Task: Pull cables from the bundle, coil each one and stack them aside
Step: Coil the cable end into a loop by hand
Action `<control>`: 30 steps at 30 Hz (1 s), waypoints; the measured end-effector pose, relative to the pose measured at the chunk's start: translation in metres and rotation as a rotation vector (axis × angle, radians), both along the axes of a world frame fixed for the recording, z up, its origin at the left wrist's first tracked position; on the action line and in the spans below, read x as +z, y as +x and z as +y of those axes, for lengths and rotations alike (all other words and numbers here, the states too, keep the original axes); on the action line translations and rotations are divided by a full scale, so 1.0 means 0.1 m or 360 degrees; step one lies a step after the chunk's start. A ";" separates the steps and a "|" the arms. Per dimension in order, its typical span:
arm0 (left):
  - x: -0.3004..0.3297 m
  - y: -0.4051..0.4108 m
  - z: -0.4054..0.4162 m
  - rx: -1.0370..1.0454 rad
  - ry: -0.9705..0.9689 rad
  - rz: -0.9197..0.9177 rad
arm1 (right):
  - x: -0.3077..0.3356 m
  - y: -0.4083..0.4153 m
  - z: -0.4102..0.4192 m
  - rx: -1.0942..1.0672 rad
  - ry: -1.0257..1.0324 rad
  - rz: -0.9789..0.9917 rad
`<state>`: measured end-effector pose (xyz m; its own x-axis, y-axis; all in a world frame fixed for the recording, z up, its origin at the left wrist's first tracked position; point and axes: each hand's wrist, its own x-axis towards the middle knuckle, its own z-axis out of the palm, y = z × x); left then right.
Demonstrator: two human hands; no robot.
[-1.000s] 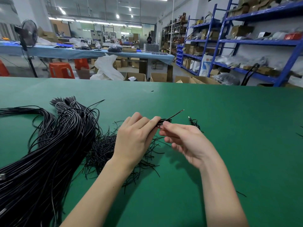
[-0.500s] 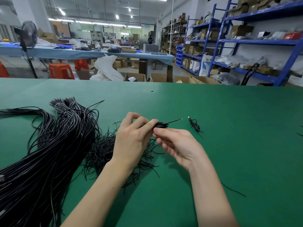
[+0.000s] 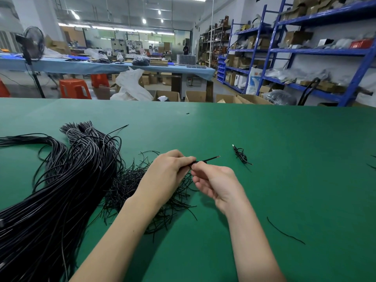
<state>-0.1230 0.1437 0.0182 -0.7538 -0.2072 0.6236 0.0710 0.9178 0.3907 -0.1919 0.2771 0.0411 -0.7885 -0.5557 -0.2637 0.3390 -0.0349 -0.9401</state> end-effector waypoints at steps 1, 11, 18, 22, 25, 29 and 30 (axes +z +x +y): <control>0.00 0.00 0.00 -0.0007 -0.0002 -0.0021 | 0.00 -0.01 0.02 0.0008 0.0073 0.0080; 0.01 0.01 0.07 -0.0058 -0.0016 -0.0078 | -0.05 -0.09 0.06 -0.0233 0.0419 0.0852; 0.08 0.01 0.10 -0.0002 0.0069 -0.0016 | -0.09 -0.14 0.10 -0.0217 0.0486 0.1407; 0.14 0.03 0.12 0.0061 0.0048 -0.0029 | -0.08 -0.14 0.10 -0.0199 0.0508 0.1573; 0.18 0.03 0.13 0.0091 0.0030 -0.0033 | -0.07 -0.13 0.10 -0.0149 0.0572 0.1692; 0.16 0.01 0.14 0.0109 -0.0029 -0.0122 | -0.04 -0.13 0.09 -0.0153 0.0523 0.1624; 0.15 0.01 0.15 0.0102 -0.0018 -0.0167 | -0.04 -0.13 0.09 -0.0160 0.0515 0.1584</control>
<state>-0.1219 0.1582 0.0336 -0.8004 -0.2503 0.5447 -0.0286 0.9236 0.3823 -0.2053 0.2862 0.0369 -0.7693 -0.4945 0.4045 -0.5823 0.2823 -0.7624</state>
